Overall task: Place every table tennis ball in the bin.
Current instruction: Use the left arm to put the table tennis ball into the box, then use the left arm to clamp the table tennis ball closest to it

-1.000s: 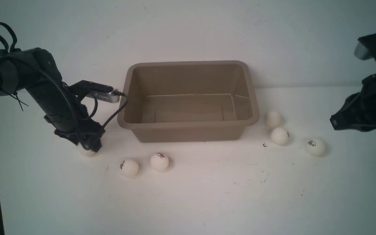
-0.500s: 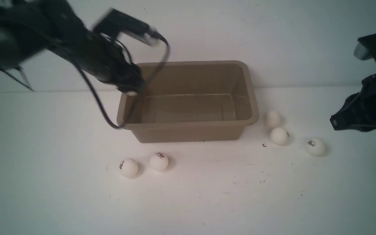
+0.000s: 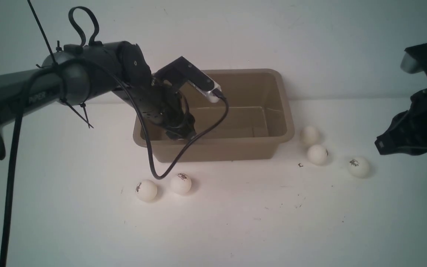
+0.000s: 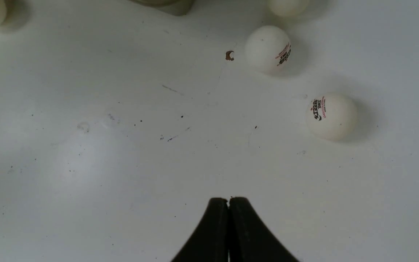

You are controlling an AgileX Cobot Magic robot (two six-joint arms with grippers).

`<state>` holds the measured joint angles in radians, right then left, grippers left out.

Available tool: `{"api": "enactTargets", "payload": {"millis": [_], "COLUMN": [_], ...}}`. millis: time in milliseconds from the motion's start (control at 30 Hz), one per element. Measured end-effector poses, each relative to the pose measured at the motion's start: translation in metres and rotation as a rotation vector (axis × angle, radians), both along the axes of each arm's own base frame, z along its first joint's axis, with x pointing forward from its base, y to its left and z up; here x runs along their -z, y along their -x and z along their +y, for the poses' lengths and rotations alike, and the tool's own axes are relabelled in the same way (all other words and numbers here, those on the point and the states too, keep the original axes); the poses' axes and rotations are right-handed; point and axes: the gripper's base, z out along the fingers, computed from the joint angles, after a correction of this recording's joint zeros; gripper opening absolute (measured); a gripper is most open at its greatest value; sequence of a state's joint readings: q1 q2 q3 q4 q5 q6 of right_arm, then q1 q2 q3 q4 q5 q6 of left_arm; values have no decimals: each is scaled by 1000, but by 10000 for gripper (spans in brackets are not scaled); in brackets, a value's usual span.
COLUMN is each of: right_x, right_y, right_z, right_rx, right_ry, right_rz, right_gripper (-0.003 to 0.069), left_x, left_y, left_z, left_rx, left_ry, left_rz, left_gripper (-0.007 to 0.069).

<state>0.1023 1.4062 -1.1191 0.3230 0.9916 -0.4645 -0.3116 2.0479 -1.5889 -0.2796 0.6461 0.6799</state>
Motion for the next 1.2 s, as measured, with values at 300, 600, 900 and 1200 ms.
{"api": "enactTargets", "payload": {"millis": [300,600,900,1200], "right_x": [0,-2,-2,-1], "right_y": [0,-3,-3,-2], "right_z": [0,0,0,0], "right_rx": [0,12,11,8], "right_ry": [0,-1,-1,-4], "right_rz": [-1,-38,-37,-25], "right_gripper": [-10,-8,-8,-7], "left_x": [-53,-107,-35,-7], "left_y": [21,80,102,99], "left_z": [13,41,44,43], "left_rx": [23,-87,-82,-102], "left_ry": [-108,-212,-217,-172], "left_rz": [29,220,390,269], "left_gripper": [549,510,510,510]}}
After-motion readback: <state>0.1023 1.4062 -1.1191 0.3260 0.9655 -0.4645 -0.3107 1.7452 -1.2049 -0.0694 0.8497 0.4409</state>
